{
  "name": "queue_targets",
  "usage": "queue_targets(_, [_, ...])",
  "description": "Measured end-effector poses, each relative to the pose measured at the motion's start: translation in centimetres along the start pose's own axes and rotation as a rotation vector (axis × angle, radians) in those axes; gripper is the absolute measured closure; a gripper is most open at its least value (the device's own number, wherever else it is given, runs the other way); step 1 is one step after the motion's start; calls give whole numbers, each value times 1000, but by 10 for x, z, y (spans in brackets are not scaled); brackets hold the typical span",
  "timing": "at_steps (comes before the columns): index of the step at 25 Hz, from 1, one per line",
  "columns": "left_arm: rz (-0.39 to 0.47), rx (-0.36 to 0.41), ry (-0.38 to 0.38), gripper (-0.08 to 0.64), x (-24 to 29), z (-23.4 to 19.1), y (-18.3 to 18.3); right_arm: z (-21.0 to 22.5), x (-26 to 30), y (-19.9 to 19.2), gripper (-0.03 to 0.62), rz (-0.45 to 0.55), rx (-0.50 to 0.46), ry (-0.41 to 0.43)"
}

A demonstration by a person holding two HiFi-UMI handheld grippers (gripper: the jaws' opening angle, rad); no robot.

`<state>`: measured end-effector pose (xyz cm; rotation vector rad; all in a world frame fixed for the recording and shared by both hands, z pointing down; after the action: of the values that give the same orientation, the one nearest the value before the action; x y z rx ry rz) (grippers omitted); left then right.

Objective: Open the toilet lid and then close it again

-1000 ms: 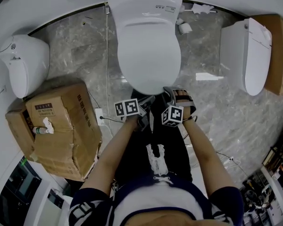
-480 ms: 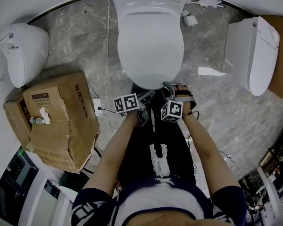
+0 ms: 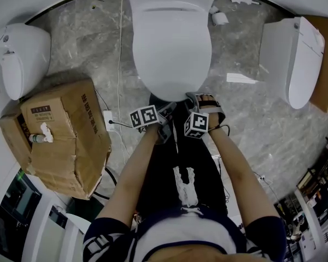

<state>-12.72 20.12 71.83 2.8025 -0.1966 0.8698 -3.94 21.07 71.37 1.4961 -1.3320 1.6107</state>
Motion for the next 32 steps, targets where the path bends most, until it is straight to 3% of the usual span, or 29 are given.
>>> queue_targets(13, [-46, -16, 59, 479, 19, -37, -6, -18, 33, -10, 485, -11, 14, 79])
queue_targets(32, [-96, -23, 100, 466, 52, -89, -8, -35, 83, -27, 485, -9, 45, 78])
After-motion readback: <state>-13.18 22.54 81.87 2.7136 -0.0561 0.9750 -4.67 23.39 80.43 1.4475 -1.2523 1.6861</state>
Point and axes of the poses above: the fingertips, and each gripper's own axes: x forward along the fingers, z to its right, y out of its top, the point moved 4 cm from there along -x, backward along the fingers, and after that the axes turned 5 degrees about x, right-handed, at the moved point
